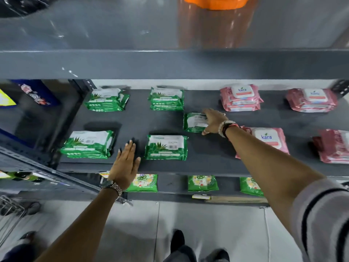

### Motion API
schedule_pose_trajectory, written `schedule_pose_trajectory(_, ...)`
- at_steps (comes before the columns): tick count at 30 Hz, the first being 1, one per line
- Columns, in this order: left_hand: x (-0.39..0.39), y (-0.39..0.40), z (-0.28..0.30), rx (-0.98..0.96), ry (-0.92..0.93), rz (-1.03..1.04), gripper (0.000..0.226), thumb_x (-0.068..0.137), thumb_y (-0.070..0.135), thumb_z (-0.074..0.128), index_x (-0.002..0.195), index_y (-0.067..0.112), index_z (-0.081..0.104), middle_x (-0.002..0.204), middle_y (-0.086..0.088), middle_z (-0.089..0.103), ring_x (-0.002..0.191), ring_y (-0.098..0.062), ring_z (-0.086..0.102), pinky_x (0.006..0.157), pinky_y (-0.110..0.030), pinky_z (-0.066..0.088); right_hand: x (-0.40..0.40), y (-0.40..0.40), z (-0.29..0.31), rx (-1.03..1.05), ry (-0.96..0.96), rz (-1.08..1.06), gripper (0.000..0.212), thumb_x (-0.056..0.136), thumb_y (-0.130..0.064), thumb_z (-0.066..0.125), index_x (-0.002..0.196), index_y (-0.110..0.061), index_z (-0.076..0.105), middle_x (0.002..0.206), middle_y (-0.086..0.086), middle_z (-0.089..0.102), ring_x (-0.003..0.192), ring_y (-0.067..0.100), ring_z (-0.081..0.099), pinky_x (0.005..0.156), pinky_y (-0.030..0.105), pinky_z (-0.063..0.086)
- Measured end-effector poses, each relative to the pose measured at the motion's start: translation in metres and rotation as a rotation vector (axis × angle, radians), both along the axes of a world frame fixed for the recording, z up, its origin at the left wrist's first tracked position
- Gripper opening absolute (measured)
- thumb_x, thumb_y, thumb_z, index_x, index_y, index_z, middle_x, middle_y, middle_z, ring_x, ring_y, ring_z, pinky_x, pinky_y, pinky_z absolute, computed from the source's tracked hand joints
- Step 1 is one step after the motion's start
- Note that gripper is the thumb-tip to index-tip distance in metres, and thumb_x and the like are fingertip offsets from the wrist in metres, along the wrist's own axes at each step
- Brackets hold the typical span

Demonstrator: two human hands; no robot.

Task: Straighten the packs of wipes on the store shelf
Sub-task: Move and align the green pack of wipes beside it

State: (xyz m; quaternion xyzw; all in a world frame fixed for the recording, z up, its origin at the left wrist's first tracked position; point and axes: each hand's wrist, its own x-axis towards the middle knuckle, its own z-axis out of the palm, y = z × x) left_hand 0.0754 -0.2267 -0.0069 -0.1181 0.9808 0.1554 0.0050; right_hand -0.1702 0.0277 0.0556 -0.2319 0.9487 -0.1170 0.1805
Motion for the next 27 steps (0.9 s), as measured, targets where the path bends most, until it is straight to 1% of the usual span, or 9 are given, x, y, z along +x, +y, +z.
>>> schedule_pose_trajectory(3, -0.001, -0.005, -0.010, -0.100, -0.026, -0.058, 0.073, 0.088, 0.048, 0.003, 0.145, 0.002, 0.011, 0.158, -0.013, 0.006, 0.146, -0.025, 0.007, 0.120, -0.041, 0.003, 0.004, 0.000, 0.001, -0.044, 0.027, -0.048, 0.093, 0.054, -0.022, 0.089, 0.135, -0.011, 0.043, 0.136, 0.012, 0.053, 0.123, 0.033, 0.050, 0.104, 0.044, 0.041)
schedule_pose_trajectory(8, 0.001, -0.006, -0.019, -0.126, 0.000, -0.044, 0.070, 0.089, 0.047, 0.000, 0.145, 0.005, 0.006, 0.156, -0.007, -0.003, 0.145, -0.020, 0.000, 0.120, -0.039, 0.002, 0.032, -0.004, 0.014, -0.129, 0.085, -0.128, 0.089, 0.052, -0.025, 0.089, 0.131, -0.019, 0.049, 0.129, 0.006, 0.060, 0.116, 0.028, 0.057, 0.101, 0.041, 0.045)
schedule_pose_trajectory(11, 0.001, -0.005, -0.017, -0.110, 0.025, -0.035, 0.069, 0.090, 0.045, 0.003, 0.145, 0.005, 0.014, 0.157, -0.009, 0.007, 0.145, -0.021, 0.005, 0.120, -0.040, 0.004, 0.059, -0.014, 0.024, -0.193, 0.066, -0.113, 0.088, 0.053, -0.029, 0.089, 0.131, -0.022, 0.049, 0.127, 0.004, 0.062, 0.113, 0.027, 0.059, 0.098, 0.040, 0.048)
schedule_pose_trajectory(15, 0.002, -0.003, -0.014, -0.089, 0.042, -0.028, 0.069, 0.090, 0.044, 0.005, 0.145, 0.005, 0.020, 0.157, -0.011, 0.015, 0.145, -0.024, 0.013, 0.120, -0.042, 0.008, 0.095, -0.038, 0.034, -0.223, 0.062, 0.019, 0.084, 0.057, -0.033, 0.086, 0.130, -0.022, 0.049, 0.122, 0.005, 0.065, 0.108, 0.026, 0.062, 0.091, 0.038, 0.052)
schedule_pose_trajectory(18, 0.002, -0.003, -0.014, -0.089, 0.046, -0.033, 0.068, 0.090, 0.043, 0.005, 0.145, 0.006, 0.020, 0.157, -0.011, 0.016, 0.145, -0.024, 0.014, 0.120, -0.042, 0.008, 0.114, -0.056, 0.032, -0.204, 0.084, 0.112, 0.084, 0.058, -0.035, 0.086, 0.132, -0.020, 0.049, 0.126, 0.005, 0.062, 0.111, 0.027, 0.059, 0.093, 0.037, 0.047)
schedule_pose_trajectory(22, 0.003, -0.003, -0.013, -0.086, 0.049, -0.030, 0.068, 0.089, 0.043, 0.007, 0.144, 0.006, 0.022, 0.157, -0.012, 0.017, 0.145, -0.024, 0.016, 0.119, -0.041, 0.007, 0.121, -0.073, 0.025, -0.077, 0.111, 0.186, 0.086, 0.063, -0.034, 0.083, 0.137, -0.018, 0.042, 0.137, 0.004, 0.052, 0.124, 0.026, 0.049, 0.103, 0.040, 0.040)
schedule_pose_trajectory(25, 0.002, -0.003, -0.012, -0.077, 0.069, -0.017, 0.065, 0.090, 0.042, 0.012, 0.143, 0.007, 0.028, 0.155, -0.012, 0.022, 0.144, -0.025, 0.020, 0.119, -0.043, 0.012, 0.118, -0.075, 0.026, -0.017, 0.006, 0.234, 0.090, 0.072, -0.028, 0.076, 0.146, -0.017, 0.026, 0.150, 0.008, 0.037, 0.137, 0.030, 0.035, 0.114, 0.045, 0.027)
schedule_pose_trajectory(26, 0.002, -0.004, -0.013, -0.075, 0.069, -0.015, 0.065, 0.090, 0.041, 0.013, 0.143, 0.007, 0.028, 0.155, -0.011, 0.023, 0.144, -0.024, 0.020, 0.119, -0.043, 0.013, 0.117, -0.074, 0.027, -0.031, -0.031, 0.250, 0.089, 0.074, -0.025, 0.073, 0.147, -0.017, 0.023, 0.152, 0.008, 0.034, 0.138, 0.030, 0.033, 0.115, 0.045, 0.024)
schedule_pose_trajectory(27, 0.002, -0.004, -0.013, -0.075, 0.068, -0.014, 0.064, 0.090, 0.041, 0.014, 0.142, 0.007, 0.028, 0.155, -0.011, 0.023, 0.144, -0.024, 0.020, 0.119, -0.043, 0.013, 0.117, -0.074, 0.028, -0.058, -0.054, 0.261, 0.087, 0.075, -0.023, 0.071, 0.148, -0.018, 0.023, 0.152, 0.008, 0.034, 0.138, 0.030, 0.034, 0.115, 0.045, 0.025)
